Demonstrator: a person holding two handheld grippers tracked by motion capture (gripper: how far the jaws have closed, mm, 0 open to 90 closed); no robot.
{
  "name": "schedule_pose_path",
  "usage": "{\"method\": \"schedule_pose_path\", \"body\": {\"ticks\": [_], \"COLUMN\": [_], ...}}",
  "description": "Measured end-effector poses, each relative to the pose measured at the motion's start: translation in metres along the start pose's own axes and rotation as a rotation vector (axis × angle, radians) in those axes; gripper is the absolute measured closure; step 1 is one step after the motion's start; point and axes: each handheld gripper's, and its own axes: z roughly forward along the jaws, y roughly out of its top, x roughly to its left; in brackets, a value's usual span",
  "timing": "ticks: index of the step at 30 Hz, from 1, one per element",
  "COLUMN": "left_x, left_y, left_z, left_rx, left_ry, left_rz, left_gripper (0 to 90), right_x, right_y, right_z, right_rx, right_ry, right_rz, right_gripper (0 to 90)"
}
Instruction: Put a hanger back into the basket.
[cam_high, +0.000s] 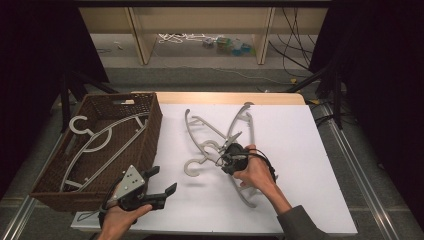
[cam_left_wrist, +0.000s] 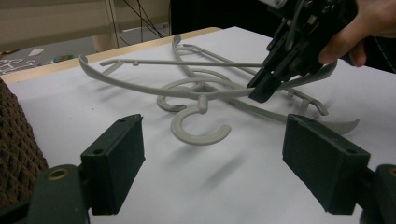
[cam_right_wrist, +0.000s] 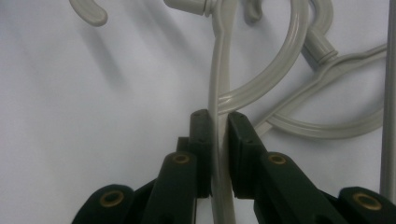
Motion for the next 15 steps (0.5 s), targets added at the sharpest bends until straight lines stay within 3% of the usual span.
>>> {"method": "schedule_pose_path", "body": {"ticks": [4,8,12,15], "left_x": [-0.001,-0.004,-0.006,-0.007], "left_y": [0.000,0.002,0.006,0.011], "left_z": [0.001,0.002,0.002,0.003], "left_rx": [-0.002,0.007,0.016,0.021], "left_ry": [-0.010,-0.009,0.000,-0.020], "left_rz": [0.004,0.040,0.052,0.074], "left_gripper": [20.6,20.8,21.0,21.0], "right_x": [-0.001,0.000,0.002,0.005], "right_y": [-0.009,-0.020,-0.030,-0.034], "right_z": [-0.018,-0.030,-0.038,-0.043], "right_rx": [-0.028,-0.030,-0.042,-0.040], "right_ry": [0.012,0.024,0.028,0.043], "right_rz": [-0.033,-0.039,-0.066,-0.079], "right_gripper": [82.0,82.0,82.0,82.0]}}
